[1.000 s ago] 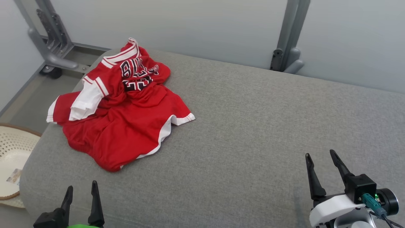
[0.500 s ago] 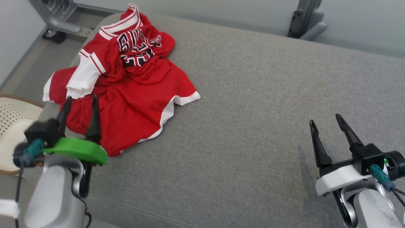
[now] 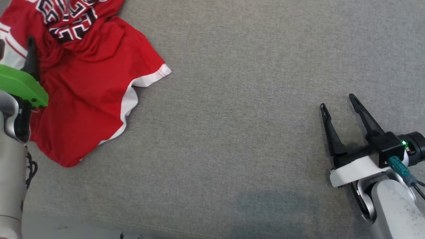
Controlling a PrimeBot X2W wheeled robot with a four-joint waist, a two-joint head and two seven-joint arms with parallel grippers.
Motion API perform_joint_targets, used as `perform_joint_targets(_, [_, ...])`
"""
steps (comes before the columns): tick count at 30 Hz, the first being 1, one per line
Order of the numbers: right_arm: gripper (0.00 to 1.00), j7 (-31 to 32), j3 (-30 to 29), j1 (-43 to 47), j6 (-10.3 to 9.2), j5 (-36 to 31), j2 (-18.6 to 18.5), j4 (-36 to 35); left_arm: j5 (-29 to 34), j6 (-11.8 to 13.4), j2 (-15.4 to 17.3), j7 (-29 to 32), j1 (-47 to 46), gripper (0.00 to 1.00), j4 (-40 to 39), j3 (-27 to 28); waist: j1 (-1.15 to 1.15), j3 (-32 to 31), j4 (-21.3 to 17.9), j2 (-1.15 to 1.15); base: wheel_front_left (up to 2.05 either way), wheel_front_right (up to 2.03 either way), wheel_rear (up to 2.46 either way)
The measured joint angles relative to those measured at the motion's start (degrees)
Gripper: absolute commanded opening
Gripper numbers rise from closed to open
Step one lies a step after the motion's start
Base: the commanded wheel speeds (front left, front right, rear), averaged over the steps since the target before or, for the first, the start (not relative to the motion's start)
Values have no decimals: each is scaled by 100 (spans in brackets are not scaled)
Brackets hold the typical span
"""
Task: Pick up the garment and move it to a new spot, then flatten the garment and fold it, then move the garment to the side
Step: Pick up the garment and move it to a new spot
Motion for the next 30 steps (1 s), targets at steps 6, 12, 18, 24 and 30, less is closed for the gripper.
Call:
perform_joint_targets(6, [100,-2,110,132,0,1,-104,-234,-193,0,245,-90,-316,100,844,92,0,306,-469,0,0,0,0])
perform_joint_targets(12, [100,-19,36,325,1,11,-138,-431,-324,0,368,-225,-522,0,1412,201,0,505,-760,0,0,0,0])
perform_joint_targets(18, [100,-35,-79,476,3,40,34,-374,-304,25,313,-731,-714,0,1647,149,0,473,-880,0,0,0,0])
perform_joint_targets(24, [100,-16,-20,548,-2,100,355,-136,-189,15,445,-888,-777,0,1181,-185,0,98,-852,0,0,0,0])
perform_joint_targets(30, [100,-10,-2,703,2,186,620,32,-432,14,650,-776,-801,0,-29,-695,0,-406,-850,0,0,0,0])
